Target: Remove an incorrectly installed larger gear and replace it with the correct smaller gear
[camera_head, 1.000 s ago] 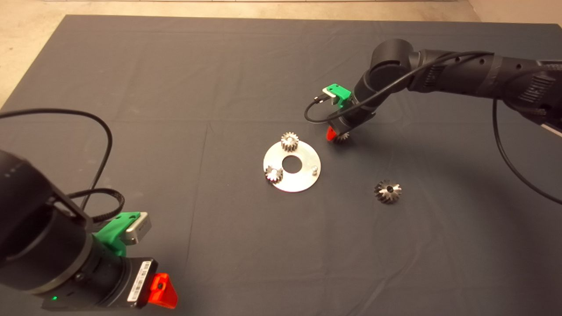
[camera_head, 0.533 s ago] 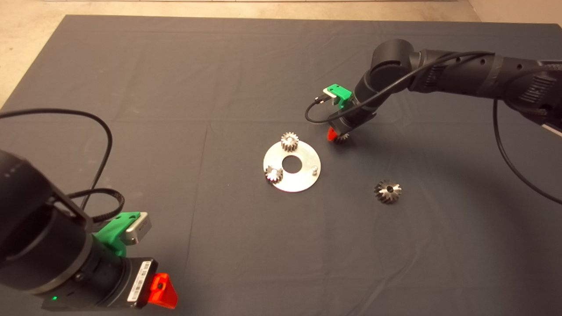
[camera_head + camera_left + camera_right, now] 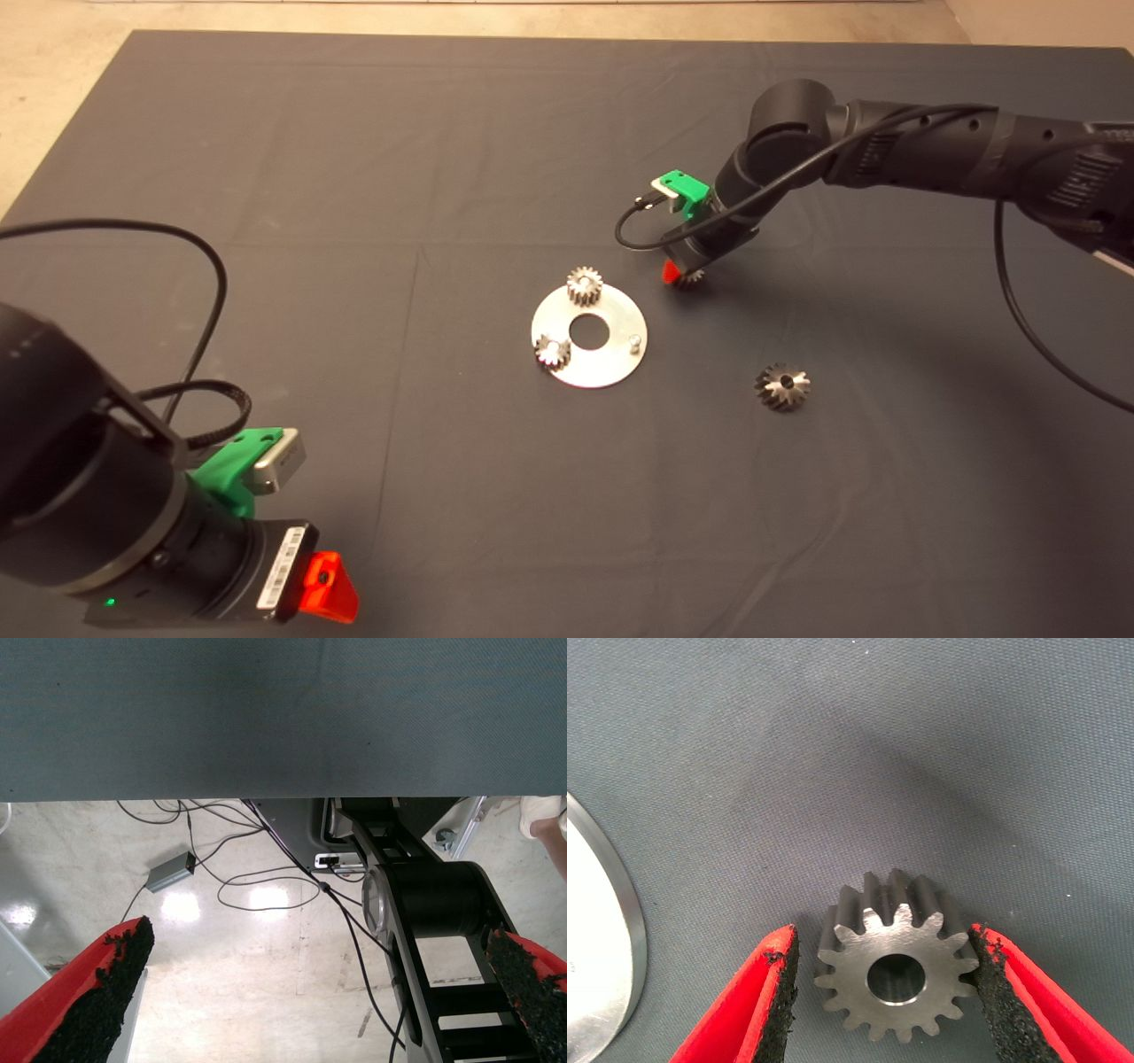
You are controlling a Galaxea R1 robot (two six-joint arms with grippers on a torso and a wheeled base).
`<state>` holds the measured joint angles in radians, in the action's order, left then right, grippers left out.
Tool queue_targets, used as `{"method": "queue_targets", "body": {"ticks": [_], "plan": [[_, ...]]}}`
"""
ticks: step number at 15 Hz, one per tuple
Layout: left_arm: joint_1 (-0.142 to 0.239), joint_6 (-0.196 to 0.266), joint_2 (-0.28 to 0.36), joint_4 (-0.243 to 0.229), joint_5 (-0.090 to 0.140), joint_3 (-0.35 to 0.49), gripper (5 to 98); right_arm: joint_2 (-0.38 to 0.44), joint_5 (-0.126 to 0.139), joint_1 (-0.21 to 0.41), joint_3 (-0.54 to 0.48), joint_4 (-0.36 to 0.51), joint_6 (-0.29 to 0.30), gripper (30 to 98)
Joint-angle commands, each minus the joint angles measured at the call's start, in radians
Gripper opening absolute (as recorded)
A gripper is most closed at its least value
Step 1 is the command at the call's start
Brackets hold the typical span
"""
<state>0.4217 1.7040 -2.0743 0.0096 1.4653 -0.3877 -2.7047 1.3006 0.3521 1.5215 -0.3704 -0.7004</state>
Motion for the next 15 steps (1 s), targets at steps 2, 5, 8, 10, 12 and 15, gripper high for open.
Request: {"method": "queue_targets", "body": {"ticks": [2,5,8,10,12,15], "plan": [[0.010,-0.003,0.006,0.001,0.001,0.018,97.6,-0.004,-0.003,0.021,-0.008,-0.024,-0.001,51.0],[0.011,-0.003,0.007,0.001,0.002,0.018,97.6,-0.004,0.001,0.021,-0.008,-0.025,0.001,51.0],[0.011,-0.003,0.006,0.001,0.001,0.018,97.6,-0.001,0.004,0.021,-0.008,-0.025,0.004,45.5],[0.011,-0.003,0.006,0.001,0.001,0.018,97.6,0.001,0.006,0.021,-0.008,-0.025,0.006,45.5],[0.010,-0.003,0.007,0.001,0.001,0.018,97.6,0.001,0.006,0.021,-0.008,-0.025,0.006,45.5],[0.011,-0.003,0.007,0.001,0.001,0.018,97.6,0.001,0.008,0.021,-0.008,-0.041,0.006,44.0]]}}
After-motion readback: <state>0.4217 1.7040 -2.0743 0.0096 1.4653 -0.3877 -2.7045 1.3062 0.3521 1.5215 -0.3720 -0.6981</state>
